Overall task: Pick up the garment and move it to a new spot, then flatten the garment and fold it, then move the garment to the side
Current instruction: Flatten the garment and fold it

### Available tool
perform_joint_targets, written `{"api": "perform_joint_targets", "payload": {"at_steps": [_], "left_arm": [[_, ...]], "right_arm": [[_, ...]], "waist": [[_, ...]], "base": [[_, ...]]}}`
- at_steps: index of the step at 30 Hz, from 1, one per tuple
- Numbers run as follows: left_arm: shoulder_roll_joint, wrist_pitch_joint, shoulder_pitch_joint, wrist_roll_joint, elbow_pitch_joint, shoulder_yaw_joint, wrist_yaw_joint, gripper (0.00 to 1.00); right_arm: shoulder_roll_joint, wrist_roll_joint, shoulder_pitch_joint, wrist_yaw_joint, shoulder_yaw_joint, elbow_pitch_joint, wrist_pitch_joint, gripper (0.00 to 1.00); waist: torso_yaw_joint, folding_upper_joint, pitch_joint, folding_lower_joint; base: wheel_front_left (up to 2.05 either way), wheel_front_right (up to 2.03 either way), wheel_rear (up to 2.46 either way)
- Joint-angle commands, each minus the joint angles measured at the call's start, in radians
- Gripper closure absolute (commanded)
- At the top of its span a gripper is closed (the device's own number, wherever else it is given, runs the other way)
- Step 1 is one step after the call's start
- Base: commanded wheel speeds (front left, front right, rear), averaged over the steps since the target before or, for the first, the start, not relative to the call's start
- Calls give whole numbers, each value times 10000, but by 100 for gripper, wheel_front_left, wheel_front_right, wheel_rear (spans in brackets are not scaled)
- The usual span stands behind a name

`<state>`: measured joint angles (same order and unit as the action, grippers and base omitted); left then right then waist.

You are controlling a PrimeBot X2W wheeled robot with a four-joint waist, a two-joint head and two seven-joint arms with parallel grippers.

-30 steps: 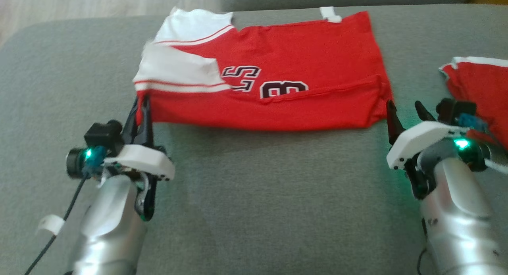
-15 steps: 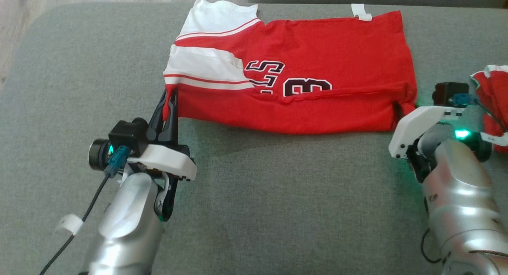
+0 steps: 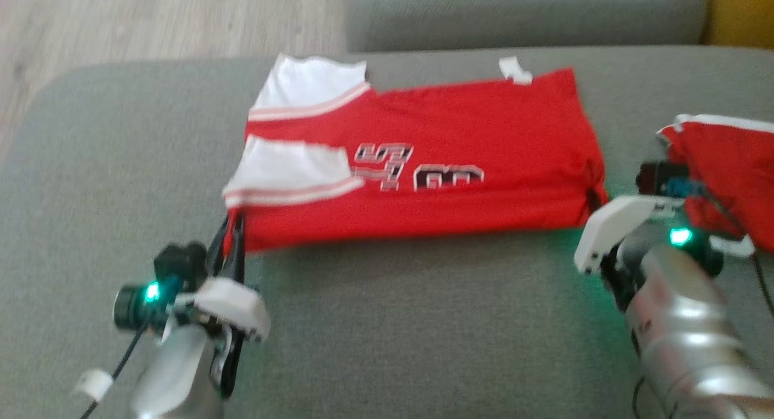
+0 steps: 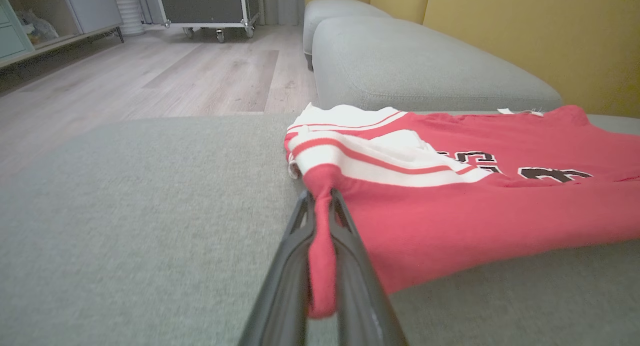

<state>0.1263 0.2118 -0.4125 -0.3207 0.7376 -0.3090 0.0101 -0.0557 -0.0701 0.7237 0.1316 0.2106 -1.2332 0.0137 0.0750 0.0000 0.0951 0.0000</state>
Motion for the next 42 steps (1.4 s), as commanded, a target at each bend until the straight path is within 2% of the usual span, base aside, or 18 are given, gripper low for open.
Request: {"api": "perform_joint_targets", "payload": {"at_steps": [1, 8, 13, 20, 21, 22, 23, 28, 34, 39, 42], "left_arm": [[420, -76, 18, -143, -165, 383, 6, 100], [753, -810, 1015, -392, -368, 369, 102, 100], [1021, -1654, 1870, -549, -1212, 275, 118, 100], [1201, -2250, 2738, -708, -2813, 345, -317, 100], [1188, -2223, 2779, -708, -2973, 357, -384, 67], [1180, -2170, 2811, -691, -3124, 371, -461, 0], [1168, -2113, 2832, -679, -3256, 399, -552, 0], [1100, -1305, 2718, -634, -3907, 650, -878, 0], [915, 86, 2469, -681, -4557, 971, -885, 0], [646, 445, 2322, -648, -4851, 1238, -850, 0], [622, 475, 2078, -553, -4780, 1185, -645, 0]], "right_arm": [[55, 327, -90, -9, -404, 60, 108, 100], [55, 1293, -771, -9, -1414, -157, -29, 100], [55, 1966, -1338, -9, -2045, 195, -43, 100], [55, 2679, -2422, -9, -2317, 1334, -45, 100], [55, 2653, -2517, -9, -2268, 1477, -39, 94], [55, 2634, -2594, -9, -2172, 1654, 32, 34], [55, 2658, -2653, -9, -2042, 1849, 126, 0], [55, 2858, -2870, -9, -2032, 3131, 772, 0], [55, 3444, -3321, -9, -2495, 5179, 2005, 0], [55, 3733, -3845, -9, -2567, 6624, 2357, 0], [55, 3733, -3977, -9, -2586, 7156, 2403, 0]], "waist": [[-321, 0, -570, 0], [-677, 0, -1373, 0], [-902, 0, -1627, 0], [-1065, 0, -1576, 0], [-1075, 0, -1548, 0], [-1086, 0, -1517, 0], [-1092, 0, -1486, 0], [-1099, 0, -1308, 0], [-1078, 0, -1058, 0], [-1069, 0, -648, 0], [-1090, 0, -265, 0]], "base": [[0, 0, 0], [0, 0, 0], [0, 0, 0], [0, 0, 0], [0, 0, 0], [0, 0, 0], [0, 0, 0], [0, 0, 0], [0, 0, 0], [0, 0, 0], [0, 0, 0]]}}
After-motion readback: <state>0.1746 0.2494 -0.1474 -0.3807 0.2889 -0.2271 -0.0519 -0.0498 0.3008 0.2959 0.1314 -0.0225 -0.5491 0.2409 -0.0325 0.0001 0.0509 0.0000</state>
